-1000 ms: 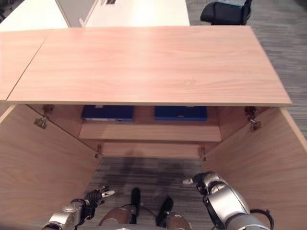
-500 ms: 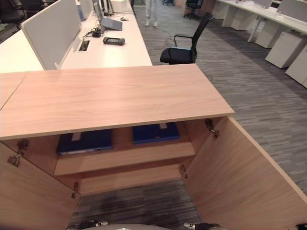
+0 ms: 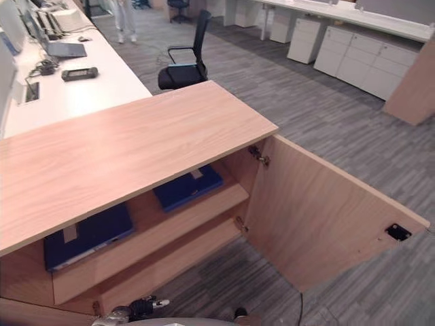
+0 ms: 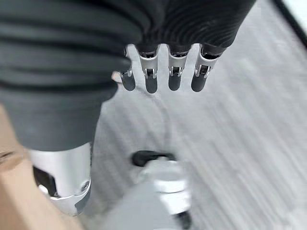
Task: Put the empty folder in the office cabinet
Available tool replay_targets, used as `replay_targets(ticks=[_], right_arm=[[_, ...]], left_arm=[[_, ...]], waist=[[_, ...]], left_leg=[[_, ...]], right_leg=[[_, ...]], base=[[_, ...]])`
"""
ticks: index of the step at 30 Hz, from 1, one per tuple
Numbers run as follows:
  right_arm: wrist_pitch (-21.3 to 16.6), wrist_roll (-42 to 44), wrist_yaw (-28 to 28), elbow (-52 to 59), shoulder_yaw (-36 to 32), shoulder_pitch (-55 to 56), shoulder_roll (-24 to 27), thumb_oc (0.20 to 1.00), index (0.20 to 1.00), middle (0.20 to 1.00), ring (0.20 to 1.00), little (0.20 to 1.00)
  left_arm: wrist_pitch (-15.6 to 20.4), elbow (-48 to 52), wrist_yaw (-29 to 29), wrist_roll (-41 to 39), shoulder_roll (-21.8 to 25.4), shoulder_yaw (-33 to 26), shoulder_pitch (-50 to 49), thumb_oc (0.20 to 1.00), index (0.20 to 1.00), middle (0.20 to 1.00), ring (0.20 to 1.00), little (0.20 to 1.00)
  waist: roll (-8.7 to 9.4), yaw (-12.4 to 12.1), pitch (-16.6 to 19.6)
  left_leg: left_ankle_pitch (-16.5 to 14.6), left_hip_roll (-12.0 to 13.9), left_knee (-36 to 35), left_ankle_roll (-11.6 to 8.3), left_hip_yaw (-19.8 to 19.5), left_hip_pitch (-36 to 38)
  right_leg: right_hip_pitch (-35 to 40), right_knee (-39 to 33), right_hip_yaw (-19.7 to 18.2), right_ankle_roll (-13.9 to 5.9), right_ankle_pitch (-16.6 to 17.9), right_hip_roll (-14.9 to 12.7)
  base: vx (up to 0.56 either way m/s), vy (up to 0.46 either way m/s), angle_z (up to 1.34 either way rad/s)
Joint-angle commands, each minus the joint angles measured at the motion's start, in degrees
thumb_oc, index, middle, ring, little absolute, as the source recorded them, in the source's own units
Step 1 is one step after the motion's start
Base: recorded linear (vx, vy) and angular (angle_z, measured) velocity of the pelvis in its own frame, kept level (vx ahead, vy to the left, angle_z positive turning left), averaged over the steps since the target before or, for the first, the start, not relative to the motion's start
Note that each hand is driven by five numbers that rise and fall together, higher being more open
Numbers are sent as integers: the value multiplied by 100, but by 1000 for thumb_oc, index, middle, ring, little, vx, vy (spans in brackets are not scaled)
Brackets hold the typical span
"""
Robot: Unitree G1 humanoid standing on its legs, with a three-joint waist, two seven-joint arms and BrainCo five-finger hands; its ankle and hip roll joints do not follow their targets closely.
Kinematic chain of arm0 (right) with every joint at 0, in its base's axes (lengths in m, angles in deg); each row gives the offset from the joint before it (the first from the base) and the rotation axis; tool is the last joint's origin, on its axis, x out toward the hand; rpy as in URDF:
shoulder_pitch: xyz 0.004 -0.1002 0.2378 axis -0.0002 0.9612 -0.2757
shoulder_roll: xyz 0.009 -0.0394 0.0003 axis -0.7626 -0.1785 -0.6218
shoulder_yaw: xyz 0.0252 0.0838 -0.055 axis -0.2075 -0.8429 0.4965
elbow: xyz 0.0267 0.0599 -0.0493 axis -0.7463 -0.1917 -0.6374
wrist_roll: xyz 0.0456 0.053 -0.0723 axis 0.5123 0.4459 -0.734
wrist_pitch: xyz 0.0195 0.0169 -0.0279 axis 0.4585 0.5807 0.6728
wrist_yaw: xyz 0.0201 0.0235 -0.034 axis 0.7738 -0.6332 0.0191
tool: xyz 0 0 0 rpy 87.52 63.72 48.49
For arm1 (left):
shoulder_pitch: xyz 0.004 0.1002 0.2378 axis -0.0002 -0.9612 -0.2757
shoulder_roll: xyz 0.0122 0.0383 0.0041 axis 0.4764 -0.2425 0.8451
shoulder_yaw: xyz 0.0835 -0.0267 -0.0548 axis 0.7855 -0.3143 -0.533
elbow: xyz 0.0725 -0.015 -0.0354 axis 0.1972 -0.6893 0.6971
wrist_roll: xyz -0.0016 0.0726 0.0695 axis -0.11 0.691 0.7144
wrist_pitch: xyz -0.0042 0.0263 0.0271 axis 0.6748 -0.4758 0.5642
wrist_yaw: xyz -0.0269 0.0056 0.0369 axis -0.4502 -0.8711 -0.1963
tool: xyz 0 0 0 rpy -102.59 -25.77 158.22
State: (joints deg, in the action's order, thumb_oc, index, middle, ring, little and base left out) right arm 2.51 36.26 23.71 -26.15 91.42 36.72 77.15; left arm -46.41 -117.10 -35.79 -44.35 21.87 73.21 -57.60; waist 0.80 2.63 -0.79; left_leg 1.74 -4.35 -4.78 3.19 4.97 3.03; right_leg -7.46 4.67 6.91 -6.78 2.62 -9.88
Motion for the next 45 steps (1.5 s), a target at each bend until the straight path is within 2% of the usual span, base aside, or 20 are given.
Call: replay_targets(ticks=[1, 3, 4, 6, 7, 9, 10, 11, 12, 16, 19, 24, 29, 37, 45], right_arm=[[-8, -97, -68, -533, -109, -534, 303, 1000, 1000, 1000, 1000, 1000], [-5, -47, -89, -533, -214, -554, 386, 1000, 1000, 1000, 1000, 1000], [-5, -30, -111, -544, -260, -554, 437, 1000, 1000, 1000, 1000, 1000], [-16, -13, -148, -556, -349, -526, 523, 1000, 1000, 1000, 1000, 1000], [-17, 19, -178, -596, -476, -498, 613, 1000, 1000, 1000, 1000, 1000], [-47, 47, -233, -612, -627, -466, 768, 1000, 1000, 1000, 1000, 1000], [-53, 66, -276, -605, -648, -469, 795, 1000, 1000, 1000, 1000, 1000], [-99, 171, -435, -520, -707, -504, 823, 1000, 1000, 1000, 1000, 1000], [-114, 217, -482, -481, -711, -530, 833, 1000, 1000, 1000, 1000, 1000], [-348, 714, -862, 64, -900, -711, 1131, 1000, 1000, 1000, 1000, 1000], [-474, 765, -1008, 358, -884, -817, 1283, 1000, 1000, 1000, 1000, 1000], [-683, 677, -1161, 767, -693, -1357, 1901, 1000, 1000, 1000, 1000, 1000], [-869, 548, -969, 1219, -159, -1706, 2037, 1000, 1000, 1000, 1000, 1000], [-1101, 457, -913, 2287, 486, -2044, 1856, 1000, 1000, 1000, 1000, 1000], [-1249, 457, -725, 2894, 1028, -2312, 1675, 1000, 1000, 1000, 1000, 1000]], left_arm=[[47, -207, -28, 139, -27, -318, 11, 1000, 1000, 1000, 1000, 1000], [39, -222, -21, 136, 16, -388, 17, 1000, 1000, 1000, 1000, 1000], [22, -216, -16, 137, 28, -426, 7, 1000, 1000, 1000, 1000, 1000], [-19, -229, 33, 177, 78, -478, 5, 1000, 1000, 1000, 1000, 1000], [-45, -263, 52, 172, 116, -530, -17, 1000, 1000, 1000, 1000, 1000], [-44, -313, 80, 186, 157, -609, -65, 1000, 1000, 1000, 1000, 1000], [-36, -321, 83, 189, 165, -627, -79, 1000, 1000, 1000, 1000, 1000], [-15, -340, 125, 181, 198, -700, -81, 1000, 1000, 1000, 1000, 1000], [-7, -349, 156, 181, 208, -734, -83, 1000, 1000, 1000, 1000, 1000], [83, -371, 308, 94, 223, -892, -141, 1000, 1000, 1000, 1000, 1000], [129, -400, 370, 41, 198, -928, -161, 1000, 1000, 1000, 1000, 1000], [183, -303, 379, -111, 85, -752, -266, 1000, 1000, 1000, 1000, 1000], [186, -376, 333, -105, 70, -706, -358, 1000, 1000, 1000, 1000, 1000], [176, -367, 293, -89, 22, -643, -522, 1000, 1000, 1000, 1000, 1000], [168, -345, 263, -69, 1, -569, -594, 1000, 1000, 1000, 1000, 1000]], waist=[[153, -75, -111], [134, -46, -213], [75, -92, -291], [-2, -143, -321], [-31, -191, -282], [65, -264, -112], [127, -277, -51], [248, -286, 11], [260, -276, 24], [261, -131, 73], [255, -77, 137], [183, -54, 212], [161, -105, 240], [131, -166, 249], [120, -248, 266]], left_leg=[[-866, -122, 295, 52, -134, 100], [-841, -89, 315, 84, 9, 87], [-842, -18, 338, 99, 94, 89], [-782, 85, 339, 87, 215, 45], [-768, 155, 291, 75, 305, 60], [-758, 131, 239, 52, 403, 51], [-756, 99, 221, 37, 424, 51], [-750, 97, 206, -2, 456, 56], [-743, 121, 180, -16, 470, 81], [-685, 327, 99, -131, 530, 177], [-635, 423, 65, -196, 547, 161], [-560, 607, 17, -352, 534, 202], [-491, 691, -15, -441, 514, 236], [-455, 756, -22, -514, 481, 251], [-435, 771, -22, -541, 440, 271]], right_leg=[[-220, -410, 7, -487, 744, -234], [-327, -277, 82, -521, 686, -279], [-291, -116, 275, -515, 554, -381], [-139, 165, 640, -371, 367, -666], [37, 442, 792, -351, 294, -922], [306, 373, 883, -430, 308, -1078], [428, 242, 927, -466, 313, -1049], [447, 7, 898, -497, 238, -828], [443, -61, 858, -496, 244, -748], [448, -317, 682, -430, 192, -350], [455, -397, 658, -380, 148, -228], [579, -534, 622, -281, 5, 22], [700, -626, 660, -216, -53, 130], [873, -808, 741, -154, -95, 231], [972, -873, 796, -108, -128, 283]], base=[[-103, 70, -54], [-128, 36, -57], [-172, 3, -56], [-121, -13, -55], [-38, -39, -43], [52, -80, -42], [107, -180, -44], [71, -191, -37], [50, -231, -31], [47, -167, -42], [26, -117, -21], [60, -105, -5], [55, -63, 3], [16, -26, 2], [2, -11, 4]])
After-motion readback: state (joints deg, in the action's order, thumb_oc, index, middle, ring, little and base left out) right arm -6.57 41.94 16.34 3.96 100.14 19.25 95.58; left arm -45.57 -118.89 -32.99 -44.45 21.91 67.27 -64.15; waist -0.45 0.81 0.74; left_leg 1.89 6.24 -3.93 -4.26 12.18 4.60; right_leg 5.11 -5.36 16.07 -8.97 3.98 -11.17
